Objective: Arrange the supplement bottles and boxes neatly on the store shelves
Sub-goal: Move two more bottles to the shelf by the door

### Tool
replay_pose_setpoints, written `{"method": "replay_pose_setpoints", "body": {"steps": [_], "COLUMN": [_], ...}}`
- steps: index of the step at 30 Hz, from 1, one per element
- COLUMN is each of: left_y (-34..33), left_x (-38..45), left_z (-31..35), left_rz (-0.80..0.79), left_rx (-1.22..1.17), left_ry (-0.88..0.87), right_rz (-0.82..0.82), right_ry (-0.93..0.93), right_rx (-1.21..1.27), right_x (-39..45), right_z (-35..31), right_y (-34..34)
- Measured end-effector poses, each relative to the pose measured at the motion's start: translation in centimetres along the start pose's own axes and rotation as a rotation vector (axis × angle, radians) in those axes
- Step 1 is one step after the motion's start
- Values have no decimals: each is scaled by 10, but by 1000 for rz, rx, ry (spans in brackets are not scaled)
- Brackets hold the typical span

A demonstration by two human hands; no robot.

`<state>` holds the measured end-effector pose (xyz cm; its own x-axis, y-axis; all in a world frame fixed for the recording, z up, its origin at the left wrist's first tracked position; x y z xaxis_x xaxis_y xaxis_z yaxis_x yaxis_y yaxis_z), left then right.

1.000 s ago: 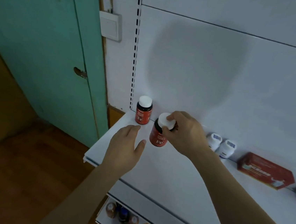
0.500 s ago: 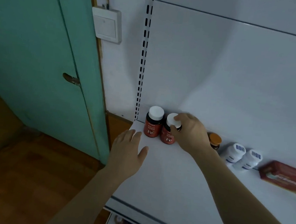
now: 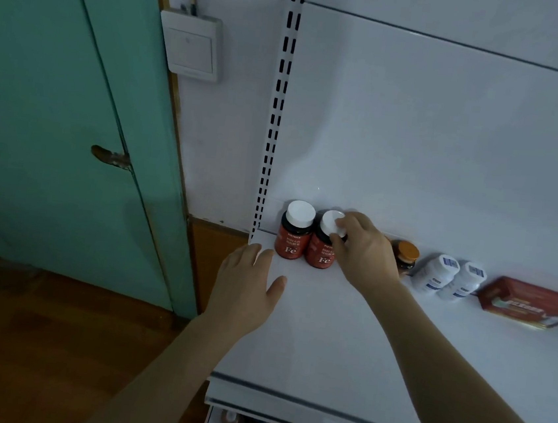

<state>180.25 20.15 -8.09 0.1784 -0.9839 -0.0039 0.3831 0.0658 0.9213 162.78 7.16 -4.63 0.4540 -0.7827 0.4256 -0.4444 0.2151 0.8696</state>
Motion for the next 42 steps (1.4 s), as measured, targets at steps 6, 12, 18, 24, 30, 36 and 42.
{"method": "replay_pose_setpoints", "body": {"steps": [6, 12, 18, 24, 30, 36, 42], "left_y": [3, 10, 8, -6, -44, -95, -139], "left_x": [2, 1, -2, -28, -74, -121, -150], "left_z": [5, 34, 92, 188, 309, 435, 552], "left_rz": [43, 195, 265, 266, 212, 108, -8], "left_rx": [-18, -16, -6, 21, 39, 36, 78], "left_ry": [-28, -125, -179, -313, -370, -478, -644], "right_rz": [-114, -34, -68, -77, -114, -129, -108], "right_ry": [-15, -36, -170, -314, -461, -596, -800], "right_rx": [-71, -150, -261, -351, -380, -396, -391], "right_x": [-1, -20, -84, -156, -249, -346, -420], "right_z": [-2, -7, 15, 59, 128, 205, 283], "right_y": [4, 44, 88, 144, 217, 291, 356]}}
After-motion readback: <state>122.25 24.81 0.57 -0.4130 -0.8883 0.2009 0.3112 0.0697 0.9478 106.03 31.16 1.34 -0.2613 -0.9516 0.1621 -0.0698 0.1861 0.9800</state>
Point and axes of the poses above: each hand's wrist, its own x-axis towards the middle knuckle, its own y-axis out of the back of the hand, z = x × y, the point moved 2 cm from there along x, towards the middle knuckle, and after that the axes turned 1 degree about -z, right-handed, at the moved point
